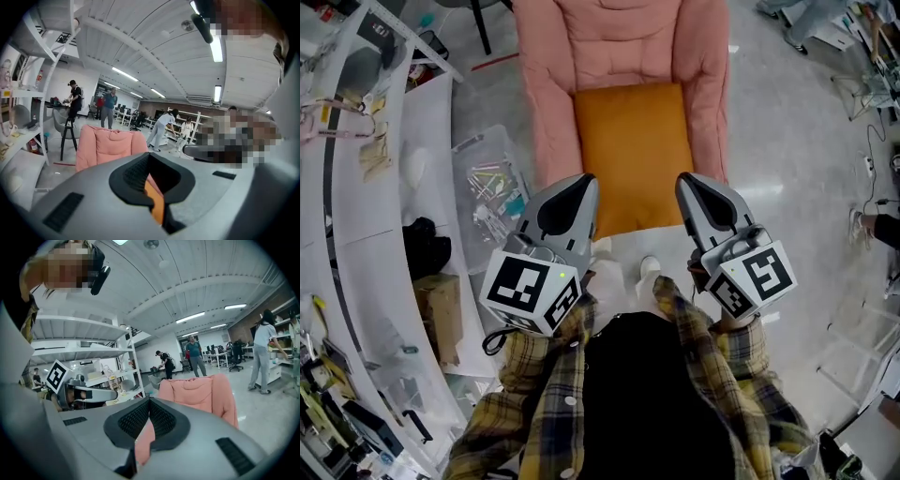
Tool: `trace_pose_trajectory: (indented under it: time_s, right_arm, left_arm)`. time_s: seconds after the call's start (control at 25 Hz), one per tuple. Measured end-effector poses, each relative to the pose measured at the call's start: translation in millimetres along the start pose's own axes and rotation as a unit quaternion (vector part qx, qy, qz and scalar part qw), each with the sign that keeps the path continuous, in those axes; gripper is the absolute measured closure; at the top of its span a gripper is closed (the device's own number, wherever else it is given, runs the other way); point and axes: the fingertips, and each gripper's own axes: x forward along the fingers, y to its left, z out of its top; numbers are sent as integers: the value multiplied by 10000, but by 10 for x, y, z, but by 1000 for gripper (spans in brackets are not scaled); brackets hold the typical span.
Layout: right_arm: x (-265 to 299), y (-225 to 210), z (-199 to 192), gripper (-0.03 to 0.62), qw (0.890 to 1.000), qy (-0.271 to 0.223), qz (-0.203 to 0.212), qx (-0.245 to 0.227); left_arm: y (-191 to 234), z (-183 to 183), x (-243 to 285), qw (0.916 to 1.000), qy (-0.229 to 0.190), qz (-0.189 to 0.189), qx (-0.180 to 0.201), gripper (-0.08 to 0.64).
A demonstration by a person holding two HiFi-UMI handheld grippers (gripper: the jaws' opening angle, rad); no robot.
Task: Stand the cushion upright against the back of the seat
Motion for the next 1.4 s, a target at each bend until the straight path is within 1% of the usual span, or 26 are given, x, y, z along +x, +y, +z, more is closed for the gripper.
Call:
trace_pose_trajectory:
  time_s: [0.16, 0.32, 0.48, 0.56, 0.72, 0.8, 0.92, 1.04, 1.24, 1.28, 1.4]
  right_arm:
    - [165, -68, -81, 574, 9994, 29, -337, 2]
    - [246, -204, -234, 574, 9986, 155, -493, 89]
    - [281, -356, -383, 574, 9981, 300, -521, 148]
    - [312, -425, -452, 574, 9980, 377, -486, 148]
    - [418, -522, -646, 574, 9974, 603, -392, 78]
    - [472, -563, -784, 574, 9970, 691, -350, 78]
    - [510, -595, -1086, 573, 9958, 861, -279, 167]
    - [568, -639, -1436, 572, 9936, 1083, -250, 182]
    - [643, -743, -1835, 572, 9926, 1131, -281, 351]
    - [646, -766, -1900, 572, 9922, 1137, -296, 408]
    - [636, -824, -2073, 572, 9910, 1185, -333, 532]
  left_arm:
    - [160, -155, 141, 9991, 292, -316, 35, 557]
    - [245, -363, 367, 9975, 544, -461, -10, 557]
    - [241, -575, 555, 9960, 740, -485, -108, 557]
    - [234, -662, 638, 9956, 811, -462, -96, 557]
    - [341, -863, 775, 9955, 894, -294, -74, 557]
    - [437, -1053, 824, 9945, 1032, -190, -44, 557]
    - [527, -1435, 830, 9909, 1341, -107, -33, 557]
    - [625, -1853, 811, 9868, 1603, -13, -212, 557]
    - [732, -2442, 843, 9808, 1895, -9, -457, 557]
    - [756, -2561, 858, 9789, 1971, 5, -537, 557]
    - [855, -2983, 910, 9693, 2326, 85, -795, 555]
